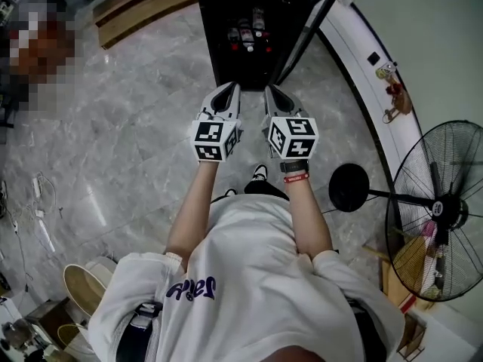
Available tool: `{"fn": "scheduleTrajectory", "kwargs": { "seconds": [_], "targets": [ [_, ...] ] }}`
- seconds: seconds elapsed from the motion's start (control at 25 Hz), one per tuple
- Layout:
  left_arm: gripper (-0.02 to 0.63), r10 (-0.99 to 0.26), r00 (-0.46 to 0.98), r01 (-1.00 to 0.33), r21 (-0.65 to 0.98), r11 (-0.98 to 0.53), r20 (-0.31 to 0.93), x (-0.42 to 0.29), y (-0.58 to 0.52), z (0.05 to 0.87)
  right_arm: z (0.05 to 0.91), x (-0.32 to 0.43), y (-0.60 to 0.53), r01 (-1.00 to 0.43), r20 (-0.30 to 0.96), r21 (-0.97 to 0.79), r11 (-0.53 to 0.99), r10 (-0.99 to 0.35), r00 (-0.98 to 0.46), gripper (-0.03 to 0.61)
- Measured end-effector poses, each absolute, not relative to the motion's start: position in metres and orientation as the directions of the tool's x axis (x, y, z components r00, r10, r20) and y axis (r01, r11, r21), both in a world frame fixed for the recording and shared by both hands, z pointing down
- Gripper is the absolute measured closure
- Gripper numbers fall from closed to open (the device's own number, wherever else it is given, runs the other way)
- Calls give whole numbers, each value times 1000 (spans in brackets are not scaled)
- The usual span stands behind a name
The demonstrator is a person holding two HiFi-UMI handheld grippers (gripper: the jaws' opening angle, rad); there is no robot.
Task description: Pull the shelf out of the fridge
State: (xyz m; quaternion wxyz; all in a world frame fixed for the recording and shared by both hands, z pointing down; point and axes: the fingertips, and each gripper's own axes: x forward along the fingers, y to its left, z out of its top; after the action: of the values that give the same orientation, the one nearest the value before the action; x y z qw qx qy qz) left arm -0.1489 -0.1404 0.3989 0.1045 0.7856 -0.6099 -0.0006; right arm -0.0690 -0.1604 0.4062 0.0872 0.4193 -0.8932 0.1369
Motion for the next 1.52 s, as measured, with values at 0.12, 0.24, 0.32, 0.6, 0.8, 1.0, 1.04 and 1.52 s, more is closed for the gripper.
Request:
{"fn": "scheduleTrajectory", "kwargs": {
  "seconds": [0.12, 0.24, 0.32, 0.6, 0.8, 1.0, 1.04, 1.52],
  "targets": [
    [597, -965, 231, -966, 151, -211, 124, -139, -179, 400, 406, -61, -201, -761, 258, -180, 623, -716, -648, 565],
    [597, -968, 212, -968, 163, -189, 133, -131, -216, 408, 409, -50, -237, -762, 250, -174, 623, -721, -647, 565],
    [597, -970, 196, -969, 180, -170, 143, -129, -233, 417, 415, -46, -252, -755, 249, -177, 631, -714, -655, 565],
    [597, -966, 167, -959, 262, -112, 197, -127, -309, 476, 459, -41, -323, -737, 263, -212, 642, -689, -676, 565],
    [597, -966, 136, -941, 335, -56, 220, -149, -348, 510, 481, -58, -356, -728, 283, -216, 651, -672, -685, 565],
    [595, -956, 155, -921, 387, -49, 248, -166, -395, 555, 516, -68, -393, -743, 324, -225, 631, -670, -667, 565],
    [595, -954, 163, -916, 398, -51, 251, -169, -404, 563, 522, -71, -399, -744, 332, -223, 630, -669, -665, 565],
    [531, -933, 243, -752, 659, -9, 265, -207, -518, 646, 579, -103, -459, -790, 396, -247, 562, -685, -611, 565]
  ]
}}
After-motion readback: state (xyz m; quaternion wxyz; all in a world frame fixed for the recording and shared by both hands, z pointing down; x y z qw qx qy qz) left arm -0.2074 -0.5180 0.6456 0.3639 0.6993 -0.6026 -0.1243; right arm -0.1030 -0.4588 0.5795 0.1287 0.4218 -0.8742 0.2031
